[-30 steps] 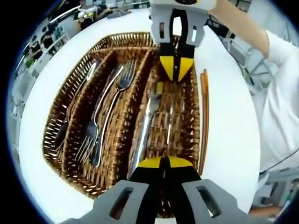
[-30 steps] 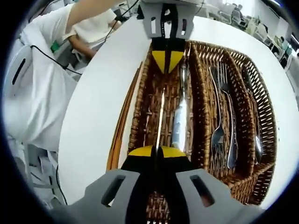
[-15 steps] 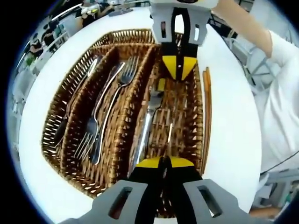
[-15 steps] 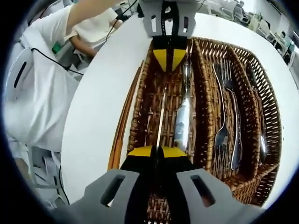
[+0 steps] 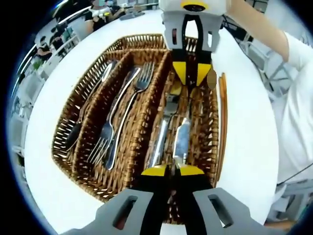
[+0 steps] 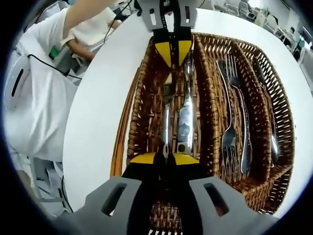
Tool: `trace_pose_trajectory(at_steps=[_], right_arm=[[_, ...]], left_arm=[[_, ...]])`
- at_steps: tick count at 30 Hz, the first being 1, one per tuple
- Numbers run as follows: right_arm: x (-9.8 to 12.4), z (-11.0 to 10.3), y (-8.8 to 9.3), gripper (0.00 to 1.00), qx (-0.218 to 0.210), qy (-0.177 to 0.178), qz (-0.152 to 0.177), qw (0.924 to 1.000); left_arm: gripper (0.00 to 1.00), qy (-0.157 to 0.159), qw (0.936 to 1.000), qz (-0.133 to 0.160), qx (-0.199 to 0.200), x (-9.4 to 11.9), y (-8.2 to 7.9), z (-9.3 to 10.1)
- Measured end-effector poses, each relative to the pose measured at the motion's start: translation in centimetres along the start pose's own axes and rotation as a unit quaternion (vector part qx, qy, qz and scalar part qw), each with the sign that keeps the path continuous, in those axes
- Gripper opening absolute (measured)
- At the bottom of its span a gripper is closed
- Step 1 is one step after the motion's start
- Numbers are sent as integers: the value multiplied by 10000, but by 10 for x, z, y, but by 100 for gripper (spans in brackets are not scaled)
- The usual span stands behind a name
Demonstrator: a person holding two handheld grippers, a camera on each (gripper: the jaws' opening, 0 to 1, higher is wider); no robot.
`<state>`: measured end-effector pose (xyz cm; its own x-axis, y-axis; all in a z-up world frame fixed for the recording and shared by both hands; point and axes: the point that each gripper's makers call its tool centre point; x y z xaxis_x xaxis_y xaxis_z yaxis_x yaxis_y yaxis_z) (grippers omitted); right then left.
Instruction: Arrange the knives, forks, and spoons in their matching storage slots by inserting each utensil handle-first until every utensil is classified and aligned in the correct compartment
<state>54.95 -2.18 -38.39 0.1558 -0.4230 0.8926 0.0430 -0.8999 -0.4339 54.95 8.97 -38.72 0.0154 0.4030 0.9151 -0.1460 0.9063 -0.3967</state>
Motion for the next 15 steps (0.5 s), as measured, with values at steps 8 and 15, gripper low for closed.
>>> trace_pose_trajectory(at_steps=[8,15], right_arm=[[-3,-2,1,11,-249,-71,-133,9996],[-3,0,5,11,-319,51,-229,9992]], left_arm=[[5,-80,9999,45,64,3,0,-2],[5,-367,9992,118,76,9,1,-11]])
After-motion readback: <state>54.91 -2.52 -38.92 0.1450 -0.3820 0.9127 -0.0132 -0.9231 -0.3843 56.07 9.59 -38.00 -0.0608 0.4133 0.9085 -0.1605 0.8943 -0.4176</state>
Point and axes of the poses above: the point that each gripper's makers call its tool centre point, and the gripper's own axes: x roughly backward along the fingers, z roughly to its right, y roughly out of its underside, and after that the axes turned 3 degrees about -x, right-handed
